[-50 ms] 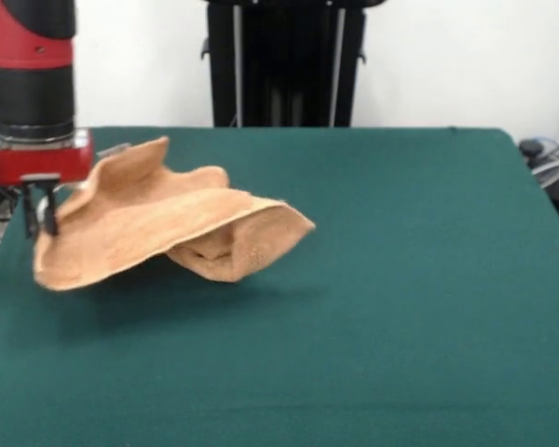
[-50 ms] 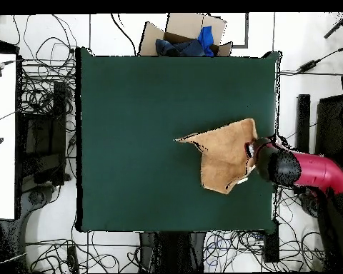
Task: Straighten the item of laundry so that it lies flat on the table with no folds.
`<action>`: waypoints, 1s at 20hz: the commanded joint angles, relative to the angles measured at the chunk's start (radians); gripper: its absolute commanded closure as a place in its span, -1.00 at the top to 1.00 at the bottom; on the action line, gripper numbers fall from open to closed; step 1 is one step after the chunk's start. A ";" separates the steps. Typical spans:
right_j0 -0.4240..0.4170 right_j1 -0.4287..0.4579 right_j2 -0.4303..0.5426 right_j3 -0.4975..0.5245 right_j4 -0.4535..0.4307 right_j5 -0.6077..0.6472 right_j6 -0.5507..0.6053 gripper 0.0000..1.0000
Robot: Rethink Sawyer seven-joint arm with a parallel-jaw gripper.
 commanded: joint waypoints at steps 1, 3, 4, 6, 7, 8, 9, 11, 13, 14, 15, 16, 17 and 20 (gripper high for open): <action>0.080 0.010 0.108 -0.178 0.012 0.162 -0.193 -1.00; 0.111 -0.007 0.082 -0.191 0.014 0.175 -0.167 -1.00; 0.122 -0.015 0.074 -0.194 0.017 0.180 -0.160 -1.00; 0.146 -0.019 0.057 -0.197 0.016 0.169 -0.128 -1.00; 0.160 -0.020 0.045 -0.198 0.013 0.158 -0.105 -1.00; 0.180 -0.020 0.027 -0.193 0.003 0.131 -0.061 -1.00; 0.193 -0.022 0.016 -0.189 -0.003 0.117 -0.040 -1.00; 0.223 -0.034 -0.016 -0.175 -0.007 0.099 0.018 -1.00; 0.257 -0.055 -0.055 -0.163 -0.012 0.093 0.071 -1.00; 0.271 -0.060 -0.069 -0.156 -0.013 0.082 0.092 -1.00; 0.281 -0.059 -0.081 -0.153 -0.015 0.068 0.107 -1.00; 0.291 -0.058 -0.092 -0.150 -0.017 0.054 0.122 -1.00; 0.302 -0.056 -0.104 -0.152 -0.021 0.045 0.131 -1.00; 0.355 -0.042 -0.156 -0.160 -0.034 0.008 0.187 -1.00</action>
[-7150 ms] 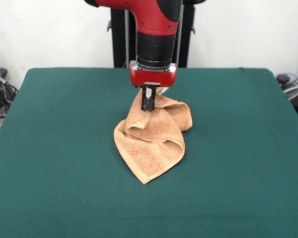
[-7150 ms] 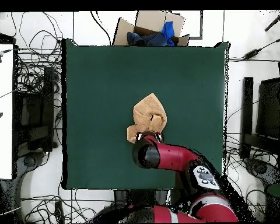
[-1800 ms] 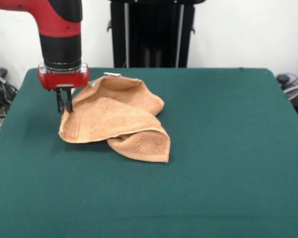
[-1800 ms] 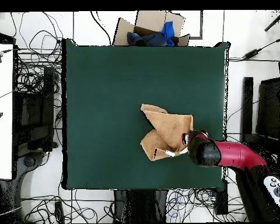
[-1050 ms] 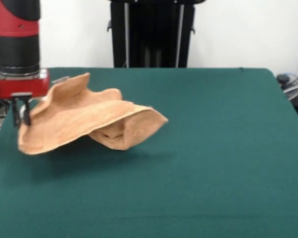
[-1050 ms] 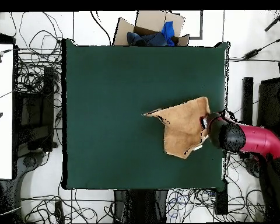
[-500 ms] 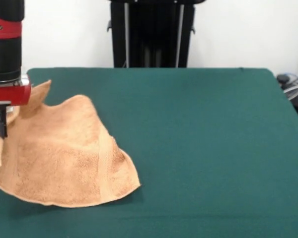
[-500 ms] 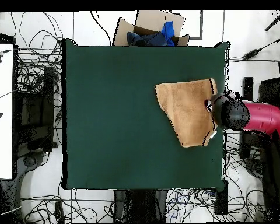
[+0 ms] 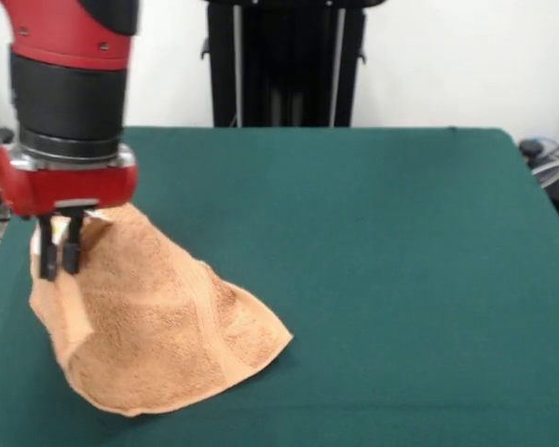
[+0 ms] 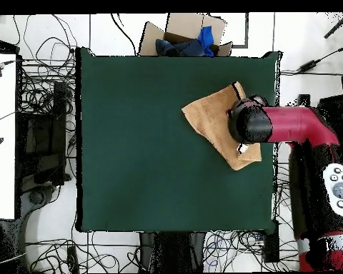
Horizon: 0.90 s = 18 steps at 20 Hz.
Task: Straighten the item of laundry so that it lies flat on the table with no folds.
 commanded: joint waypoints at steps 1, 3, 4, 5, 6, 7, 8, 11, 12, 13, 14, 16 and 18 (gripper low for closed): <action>0.093 0.018 -0.111 0.006 -0.035 -0.092 0.275 -1.00; 0.134 0.027 -0.150 0.013 -0.035 -0.115 0.327 -1.00; 0.159 0.011 -0.165 0.033 -0.019 -0.100 0.346 -1.00; 0.168 0.000 -0.170 0.050 0.005 -0.091 0.353 -1.00; 0.179 -0.009 -0.176 0.065 0.038 -0.071 0.371 -1.00; 0.183 -0.012 -0.182 0.072 0.051 -0.073 0.372 -1.00; 0.186 -0.016 -0.187 0.080 0.064 -0.075 0.372 -1.00; 0.186 -0.020 -0.187 0.109 0.115 -0.091 0.382 1.00; 0.185 -0.014 -0.190 0.111 0.128 -0.098 0.380 1.00; 0.189 -0.013 -0.194 0.110 0.127 -0.104 0.374 1.00; 0.192 -0.012 -0.199 0.109 0.125 -0.110 0.368 1.00; 0.199 -0.011 -0.208 0.107 0.122 -0.122 0.357 1.00; 0.205 -0.008 -0.217 0.097 0.112 -0.124 0.343 1.00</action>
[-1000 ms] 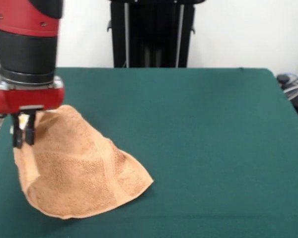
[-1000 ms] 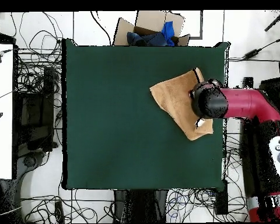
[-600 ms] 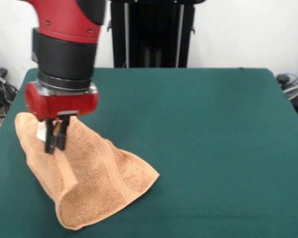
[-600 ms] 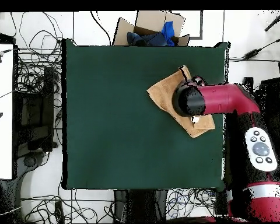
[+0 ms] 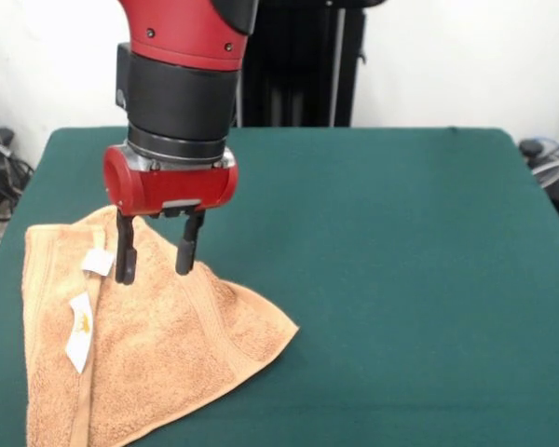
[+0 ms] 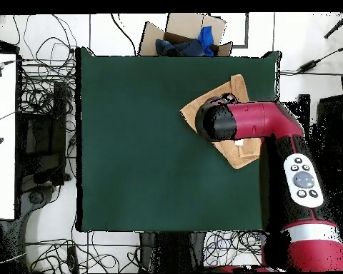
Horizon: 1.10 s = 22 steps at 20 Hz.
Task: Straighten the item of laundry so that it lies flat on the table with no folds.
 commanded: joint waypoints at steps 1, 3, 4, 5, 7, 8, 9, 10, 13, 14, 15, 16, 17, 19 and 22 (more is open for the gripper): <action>0.032 0.012 -0.090 0.069 0.008 -0.071 0.256 1.00; 0.026 0.021 -0.092 0.052 0.001 -0.073 0.226 1.00; 0.019 0.029 -0.087 0.040 0.001 -0.070 0.208 1.00; 0.016 0.033 -0.086 0.036 0.005 -0.072 0.197 1.00; 0.013 0.041 -0.084 0.029 0.014 -0.070 0.189 1.00; 0.013 0.042 -0.083 0.029 0.021 -0.066 0.190 1.00; 0.013 0.042 -0.083 0.029 0.028 -0.061 0.190 1.00; 0.009 0.040 -0.076 0.035 0.038 -0.056 0.185 1.00; -0.008 0.041 -0.058 0.041 0.063 -0.030 0.166 1.00; -0.008 0.054 -0.058 0.030 0.070 -0.016 0.164 1.00; -0.004 0.064 -0.063 0.022 0.073 -0.008 0.168 1.00; 0.008 0.082 -0.077 0.005 0.072 -0.003 0.179 1.00; 0.015 0.095 -0.084 -0.003 0.074 -0.006 0.190 1.00; 0.030 0.130 -0.102 -0.020 0.072 -0.031 0.218 1.00; 0.047 0.176 -0.120 -0.042 0.071 -0.072 0.250 1.00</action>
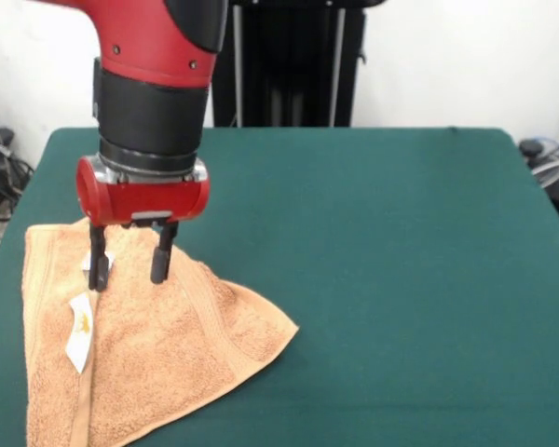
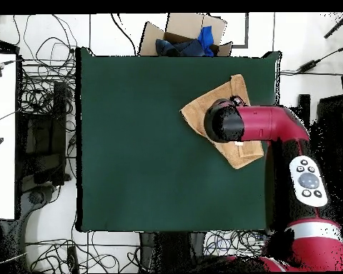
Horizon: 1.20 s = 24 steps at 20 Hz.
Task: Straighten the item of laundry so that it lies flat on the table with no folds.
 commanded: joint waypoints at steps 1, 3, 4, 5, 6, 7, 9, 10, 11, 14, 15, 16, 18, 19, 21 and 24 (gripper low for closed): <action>0.046 0.133 -0.063 -0.013 0.024 -0.047 0.254 1.00; 0.045 0.158 -0.063 -0.021 0.029 -0.058 0.255 1.00; 0.040 0.171 -0.060 -0.023 0.031 -0.065 0.250 1.00; 0.038 0.178 -0.059 -0.025 0.033 -0.069 0.244 1.00; 0.034 0.190 -0.056 -0.027 0.038 -0.075 0.238 1.00; 0.035 0.195 -0.059 -0.029 0.040 -0.078 0.236 1.00; 0.038 0.209 -0.066 -0.035 0.042 -0.092 0.238 1.00; 0.036 0.217 -0.067 -0.037 0.045 -0.104 0.238 1.00; 0.036 0.223 -0.068 -0.039 0.047 -0.111 0.236 1.00; 0.024 0.239 -0.063 -0.038 0.053 -0.137 0.219 1.00; 0.024 0.241 -0.064 -0.038 0.054 -0.140 0.215 1.00; 0.021 0.244 -0.065 -0.035 0.054 -0.148 0.211 1.00; 0.012 0.247 -0.061 -0.029 0.055 -0.158 0.199 1.00; 0.009 0.247 -0.059 -0.026 0.055 -0.162 0.194 1.00; -0.004 0.238 -0.051 -0.012 0.055 -0.167 0.178 1.00; -0.035 0.214 -0.028 0.020 0.054 -0.167 0.137 1.00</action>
